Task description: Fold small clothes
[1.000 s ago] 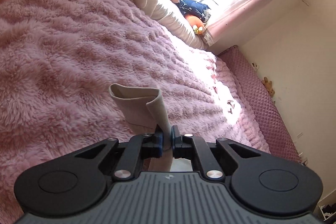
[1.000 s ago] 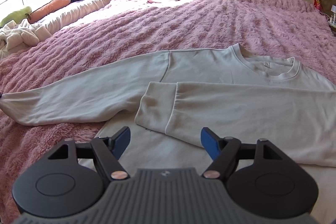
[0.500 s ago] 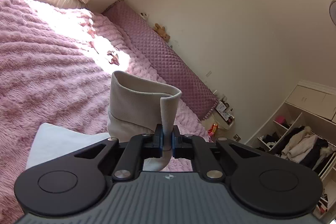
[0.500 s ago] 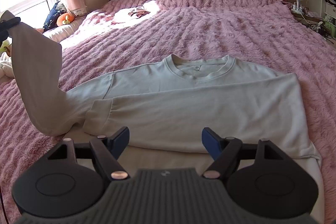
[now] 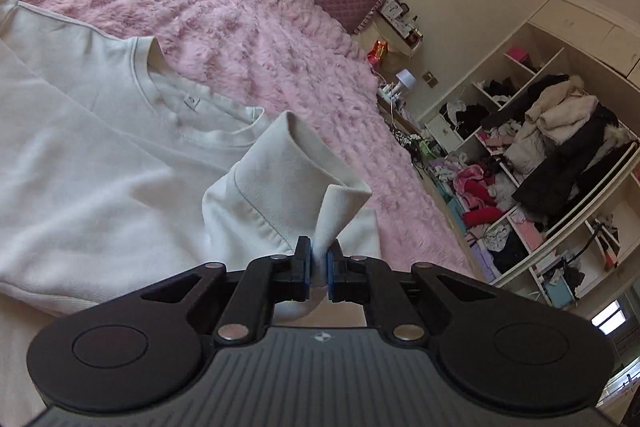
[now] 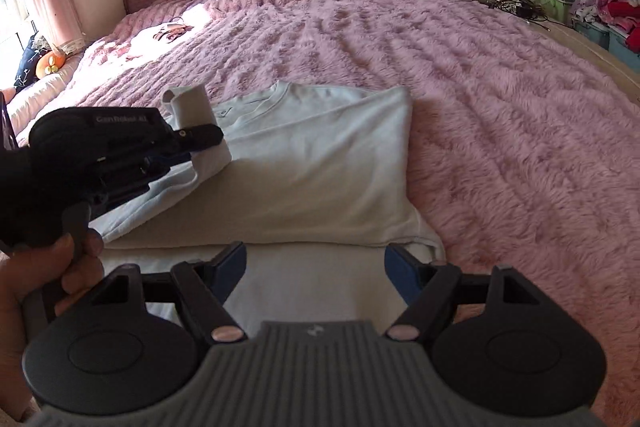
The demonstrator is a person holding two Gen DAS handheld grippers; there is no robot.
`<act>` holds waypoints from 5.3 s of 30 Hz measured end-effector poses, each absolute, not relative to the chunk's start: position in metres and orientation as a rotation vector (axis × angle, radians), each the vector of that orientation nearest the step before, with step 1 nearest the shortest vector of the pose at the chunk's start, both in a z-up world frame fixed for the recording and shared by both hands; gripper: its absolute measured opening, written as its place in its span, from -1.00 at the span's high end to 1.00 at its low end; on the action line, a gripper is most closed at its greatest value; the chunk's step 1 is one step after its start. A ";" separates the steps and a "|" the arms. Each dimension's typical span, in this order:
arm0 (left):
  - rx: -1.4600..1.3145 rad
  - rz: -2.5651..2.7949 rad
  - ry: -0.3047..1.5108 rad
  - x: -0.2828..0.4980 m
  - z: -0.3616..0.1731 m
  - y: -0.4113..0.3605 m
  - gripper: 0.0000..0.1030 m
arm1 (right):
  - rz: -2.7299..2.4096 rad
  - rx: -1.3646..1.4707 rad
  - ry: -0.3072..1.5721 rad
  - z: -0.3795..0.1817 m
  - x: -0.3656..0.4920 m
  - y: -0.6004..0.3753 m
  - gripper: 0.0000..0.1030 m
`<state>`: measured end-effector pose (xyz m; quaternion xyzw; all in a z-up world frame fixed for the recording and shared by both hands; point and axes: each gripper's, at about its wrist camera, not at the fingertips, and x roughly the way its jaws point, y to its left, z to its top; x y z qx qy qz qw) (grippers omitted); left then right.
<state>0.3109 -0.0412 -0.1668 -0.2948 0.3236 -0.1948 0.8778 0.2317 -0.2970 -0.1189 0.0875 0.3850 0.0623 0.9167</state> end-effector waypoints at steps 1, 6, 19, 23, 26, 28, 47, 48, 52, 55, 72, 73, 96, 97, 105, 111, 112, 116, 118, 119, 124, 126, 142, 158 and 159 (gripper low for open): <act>-0.566 -0.413 0.700 0.311 -0.173 -0.051 0.84 | 0.122 0.186 0.794 -0.121 0.232 -0.301 -0.41; -0.459 -0.497 0.767 0.299 -0.176 -0.074 0.43 | 0.087 0.203 0.785 -0.126 0.240 -0.308 -0.40; -0.169 -0.228 0.634 0.225 -0.090 0.090 -0.13 | 0.208 0.376 0.714 -0.153 0.342 -0.305 -0.24; -0.030 -0.060 0.659 0.217 -0.098 0.142 -0.13 | 0.205 0.400 0.754 -0.166 0.367 -0.293 -0.26; 0.062 -0.005 0.699 0.219 -0.115 0.161 -0.12 | 0.193 0.380 0.778 -0.173 0.375 -0.283 -0.33; 0.102 -0.021 0.722 0.222 -0.127 0.165 -0.06 | 0.189 0.377 0.774 -0.174 0.377 -0.278 -0.33; 0.321 -0.053 0.620 0.233 -0.154 0.143 0.94 | 0.206 0.308 0.753 -0.155 0.371 -0.266 0.99; 0.269 -0.033 0.614 0.230 -0.151 0.146 0.94 | 0.200 0.315 0.730 -0.149 0.366 -0.269 0.99; 0.099 0.036 0.650 0.226 -0.152 0.154 0.94 | 0.157 0.328 0.671 -0.133 0.349 -0.284 0.99; -0.022 0.083 0.694 0.229 -0.162 0.160 0.94 | 0.071 0.333 0.670 -0.140 0.341 -0.295 0.99; -0.037 0.126 0.706 0.205 -0.151 0.156 0.92 | 0.072 0.509 0.732 -0.158 0.302 -0.325 0.07; -0.048 0.135 0.694 0.201 -0.147 0.158 0.92 | 0.087 0.497 0.745 -0.158 0.299 -0.322 0.07; -0.377 0.149 0.674 0.234 -0.153 0.174 0.81 | 0.047 0.497 0.799 -0.173 0.266 -0.334 0.42; -0.385 0.115 0.644 0.234 -0.146 0.171 0.81 | 0.032 0.487 0.774 -0.169 0.263 -0.334 0.39; -0.343 0.007 0.663 0.276 -0.145 0.138 0.76 | 0.172 0.400 0.651 -0.144 0.303 -0.310 0.39; -0.351 0.054 0.752 0.294 -0.174 0.146 0.76 | 0.099 0.377 0.778 -0.175 0.331 -0.305 0.49; -0.347 0.049 0.758 0.295 -0.176 0.146 0.76 | 0.095 0.383 0.780 -0.179 0.332 -0.307 0.52; -0.374 0.033 0.776 0.297 -0.181 0.151 0.76 | 0.098 0.346 0.765 -0.186 0.327 -0.307 0.53; -0.406 0.033 0.783 0.296 -0.176 0.154 0.76 | 0.096 0.315 0.764 -0.184 0.326 -0.303 0.52; -0.427 0.029 0.785 0.294 -0.171 0.156 0.76 | 0.091 0.323 0.769 -0.180 0.324 -0.304 0.43; -0.422 -0.077 0.801 0.256 -0.129 0.145 0.57 | 0.119 0.357 0.727 -0.137 0.292 -0.309 0.00; -0.381 -0.111 0.806 0.231 -0.112 0.138 0.50 | 0.153 0.337 0.694 -0.115 0.266 -0.310 -0.09; -0.275 -0.094 0.976 0.025 -0.078 0.168 -0.05 | 0.279 0.206 0.779 -0.054 0.053 -0.339 -0.41; -0.402 -0.055 1.070 -0.016 -0.132 0.182 -0.05 | 0.201 0.217 0.908 -0.096 -0.014 -0.350 -0.49; -0.406 -0.058 1.072 -0.016 -0.134 0.182 -0.05 | 0.198 0.226 0.916 -0.099 -0.013 -0.351 -0.49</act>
